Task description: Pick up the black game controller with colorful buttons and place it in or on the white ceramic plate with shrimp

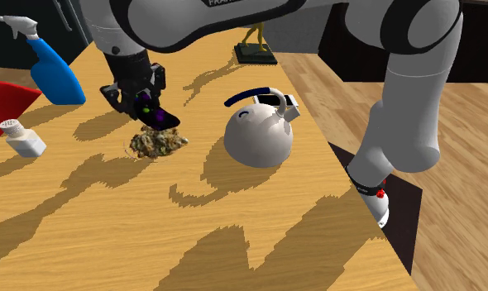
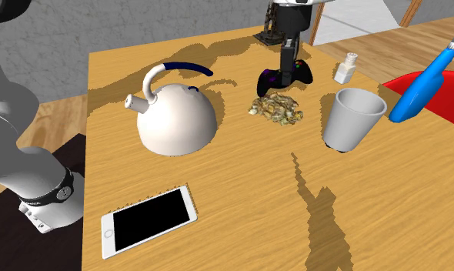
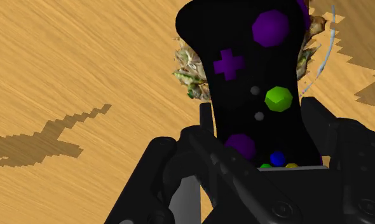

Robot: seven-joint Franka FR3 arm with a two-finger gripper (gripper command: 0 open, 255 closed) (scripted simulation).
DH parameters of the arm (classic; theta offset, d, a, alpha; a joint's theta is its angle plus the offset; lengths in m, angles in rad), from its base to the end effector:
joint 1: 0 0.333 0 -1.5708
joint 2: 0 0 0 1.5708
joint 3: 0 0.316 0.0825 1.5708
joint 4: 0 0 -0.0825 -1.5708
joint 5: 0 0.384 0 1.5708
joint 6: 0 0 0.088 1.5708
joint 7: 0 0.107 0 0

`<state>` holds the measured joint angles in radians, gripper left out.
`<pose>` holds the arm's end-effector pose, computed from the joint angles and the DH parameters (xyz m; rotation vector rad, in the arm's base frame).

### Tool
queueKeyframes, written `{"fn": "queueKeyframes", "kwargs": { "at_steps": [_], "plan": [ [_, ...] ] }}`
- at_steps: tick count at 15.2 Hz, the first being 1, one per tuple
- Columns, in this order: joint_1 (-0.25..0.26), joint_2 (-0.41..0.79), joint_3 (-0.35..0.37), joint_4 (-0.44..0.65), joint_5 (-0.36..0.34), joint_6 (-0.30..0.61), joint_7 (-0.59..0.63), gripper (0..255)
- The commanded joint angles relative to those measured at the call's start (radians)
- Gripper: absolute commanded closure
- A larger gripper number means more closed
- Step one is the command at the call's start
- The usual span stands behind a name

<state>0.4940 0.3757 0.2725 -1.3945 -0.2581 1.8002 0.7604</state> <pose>0.5210 0.4309 0.5055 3.0526 0.0597 0.2111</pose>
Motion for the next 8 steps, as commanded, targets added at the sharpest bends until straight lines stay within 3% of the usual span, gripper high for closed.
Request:
{"fn": "queueKeyframes", "kwargs": {
  "at_steps": [1, 8],
  "plan": [
    [0.0, 0.004, -0.001, -0.018, -0.003, 0.023, 0.006, 255],
    [-0.005, 0.012, -0.004, -0.109, -0.011, 0.119, 0.024, 255]
  ]
}}
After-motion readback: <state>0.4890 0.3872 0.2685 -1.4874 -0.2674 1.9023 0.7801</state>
